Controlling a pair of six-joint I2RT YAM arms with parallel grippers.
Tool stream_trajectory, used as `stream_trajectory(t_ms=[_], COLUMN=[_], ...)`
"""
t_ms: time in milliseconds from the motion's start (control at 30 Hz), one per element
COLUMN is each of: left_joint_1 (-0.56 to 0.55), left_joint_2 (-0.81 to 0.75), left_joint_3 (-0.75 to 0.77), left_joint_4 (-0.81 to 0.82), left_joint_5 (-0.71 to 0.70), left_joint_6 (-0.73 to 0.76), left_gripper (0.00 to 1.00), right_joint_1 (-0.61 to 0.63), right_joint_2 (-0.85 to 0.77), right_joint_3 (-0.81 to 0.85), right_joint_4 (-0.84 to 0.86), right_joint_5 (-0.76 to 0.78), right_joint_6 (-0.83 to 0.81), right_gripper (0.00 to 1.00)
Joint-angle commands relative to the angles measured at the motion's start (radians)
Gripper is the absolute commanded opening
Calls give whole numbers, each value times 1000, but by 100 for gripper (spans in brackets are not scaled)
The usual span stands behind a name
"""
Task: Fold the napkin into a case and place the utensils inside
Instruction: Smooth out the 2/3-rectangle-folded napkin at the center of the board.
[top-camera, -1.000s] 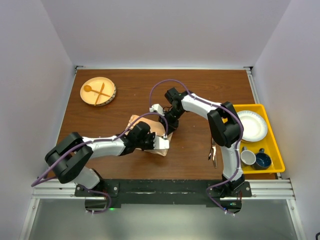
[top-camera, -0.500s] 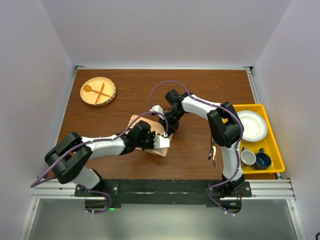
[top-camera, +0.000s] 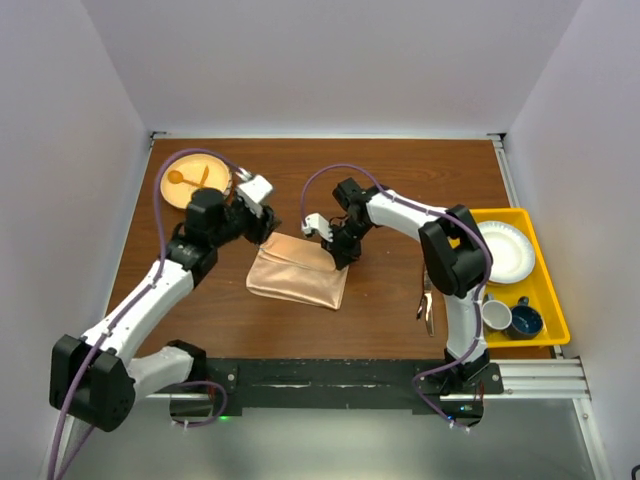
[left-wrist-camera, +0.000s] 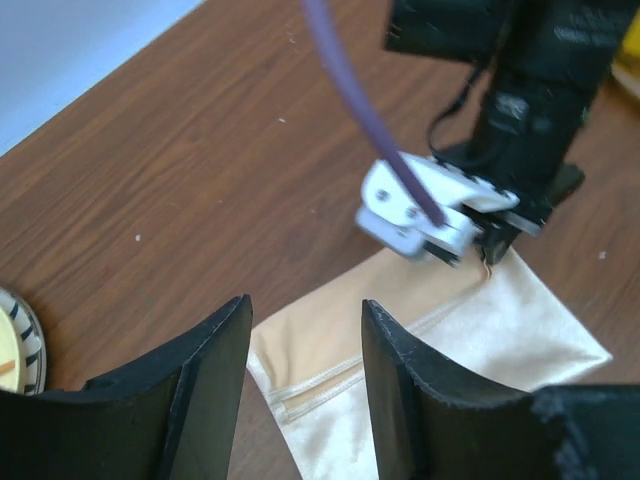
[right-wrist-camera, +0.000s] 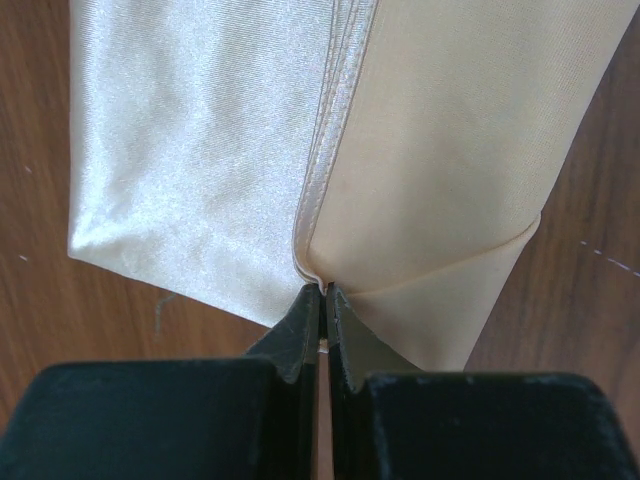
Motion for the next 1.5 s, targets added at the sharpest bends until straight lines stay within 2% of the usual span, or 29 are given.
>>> stream_trajectory(t_ms=[0,100,267,500,667,867,933,1000,1200,1467], left_joint_1=[131,168,168,155,126,94,83,71,111,183], left_joint_2=[55,147,337,551,675,753,787,810,899,931], left_joint_3=[73,92,136,172,190,168,167,171,126,44], left_joint_4=[-22,10,116,346,441,557,585,596,611,720], left_joint_5=[135,198,269,359,402,432,433,436,438,522], left_joint_6=[-313,-397,-531,-761,-868,-973,-1019,-1027,-1033,-1071], left_gripper=[53,52,42,33,33,47,56,65,78,79], right_joint_1=[-26,-27,-26,-25,-22,-22,-24,-24,-24,-24], right_joint_2=[22,21,0,-11,-3,-2,3,5,14,21], right_joint_3=[-44,-41,-67,-88,-77,-73,-73,-73,-74,-85], right_joint_4=[26,29,56,64,61,52,49,46,38,35], right_joint_5=[203,212,231,232,239,243,242,243,245,255], right_joint_6=[-202,-250,-325,-356,-356,-365,-366,-366,-369,-368], right_gripper=[0,0,0,0,0,0,0,0,0,0])
